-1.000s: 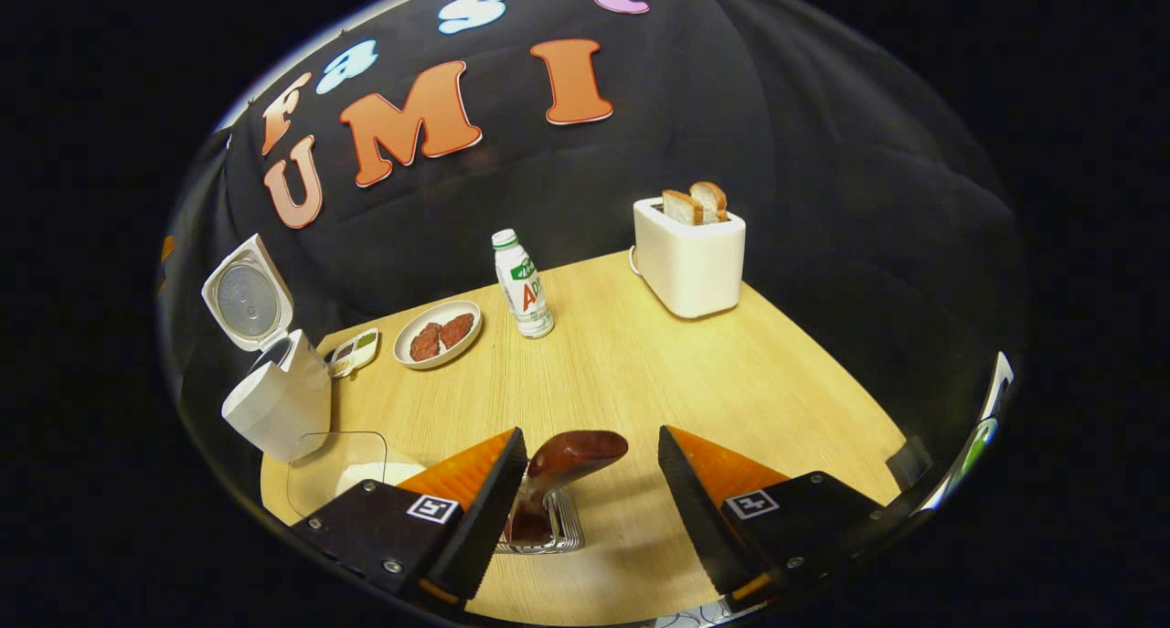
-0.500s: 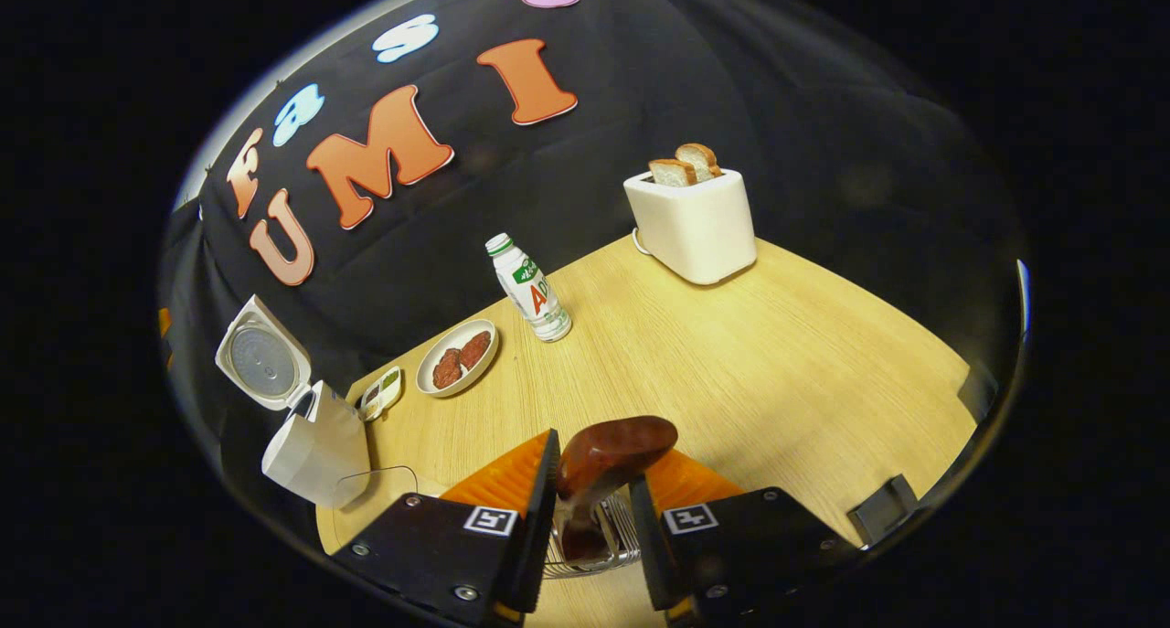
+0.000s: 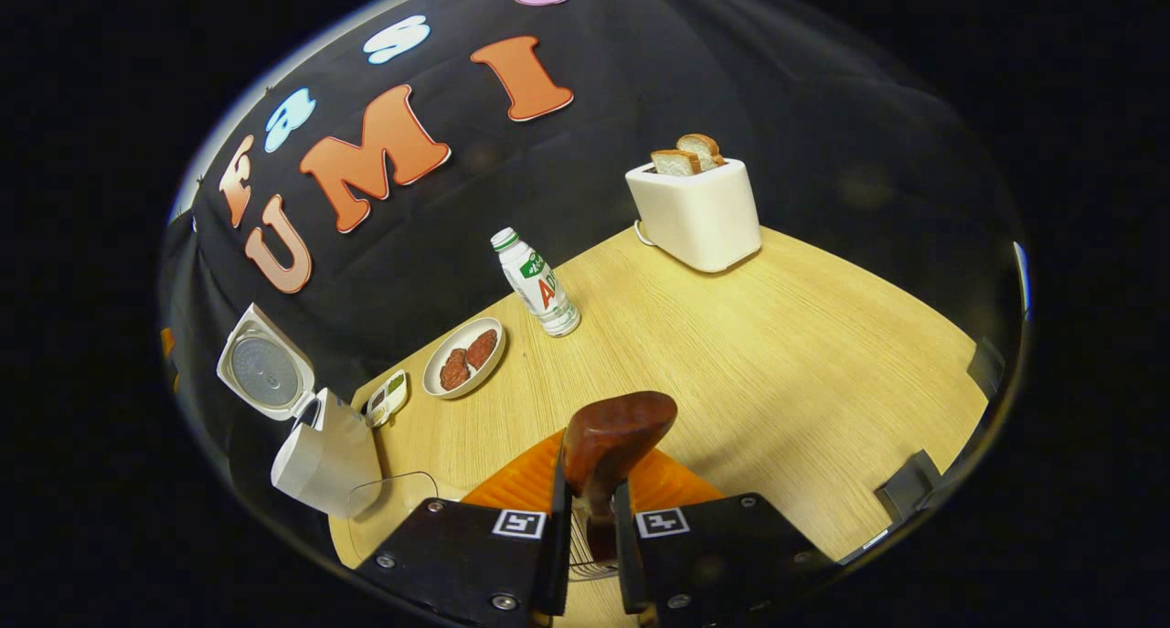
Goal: Close the left gripper, press the button to open the rice cooker; take a wooden spoon from the chopstick holder with the right hand, scoop a spoonful of rice and pour it into the rice cooker, then put the wooden spoon back into the chopstick holder.
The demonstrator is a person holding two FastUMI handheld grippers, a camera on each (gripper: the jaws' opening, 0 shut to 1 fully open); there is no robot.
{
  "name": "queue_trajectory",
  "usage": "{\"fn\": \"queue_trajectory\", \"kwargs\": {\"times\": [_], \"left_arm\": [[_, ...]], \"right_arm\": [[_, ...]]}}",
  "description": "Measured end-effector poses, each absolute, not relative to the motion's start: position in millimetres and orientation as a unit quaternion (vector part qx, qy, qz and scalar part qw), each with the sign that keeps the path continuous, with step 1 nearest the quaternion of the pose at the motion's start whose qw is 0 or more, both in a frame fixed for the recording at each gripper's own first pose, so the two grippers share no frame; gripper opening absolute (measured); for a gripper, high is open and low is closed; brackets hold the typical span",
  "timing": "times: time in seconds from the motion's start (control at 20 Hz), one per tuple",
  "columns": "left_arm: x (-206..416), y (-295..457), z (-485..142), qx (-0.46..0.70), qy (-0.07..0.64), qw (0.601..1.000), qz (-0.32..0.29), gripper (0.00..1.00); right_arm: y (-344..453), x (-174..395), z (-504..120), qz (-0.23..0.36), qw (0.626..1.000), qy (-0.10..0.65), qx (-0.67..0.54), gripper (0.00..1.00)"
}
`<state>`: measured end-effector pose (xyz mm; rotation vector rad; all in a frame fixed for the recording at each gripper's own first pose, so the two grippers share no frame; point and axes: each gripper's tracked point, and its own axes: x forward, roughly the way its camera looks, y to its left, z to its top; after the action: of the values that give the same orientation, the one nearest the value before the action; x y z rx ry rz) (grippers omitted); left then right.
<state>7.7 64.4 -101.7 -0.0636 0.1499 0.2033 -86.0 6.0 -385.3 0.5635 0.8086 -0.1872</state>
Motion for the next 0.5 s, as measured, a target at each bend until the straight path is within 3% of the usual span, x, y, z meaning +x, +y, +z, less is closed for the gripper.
{"fn": "queue_trajectory", "kwargs": {"times": [0.15, 0.5], "left_arm": [[7.3, 70.9, -105.7, -0.034, 0.08, 0.991, 0.1, 1.0], [-0.7, 88.2, -116.9, -0.032, 0.087, 0.991, 0.097, 1.0]], "right_arm": [[4.3, -86.4, -383.1, -0.101, 0.872, 0.394, 0.272, 0.15], [-13.0, -73.3, -325.0, -0.131, 0.891, 0.344, 0.267, 0.15]]}}
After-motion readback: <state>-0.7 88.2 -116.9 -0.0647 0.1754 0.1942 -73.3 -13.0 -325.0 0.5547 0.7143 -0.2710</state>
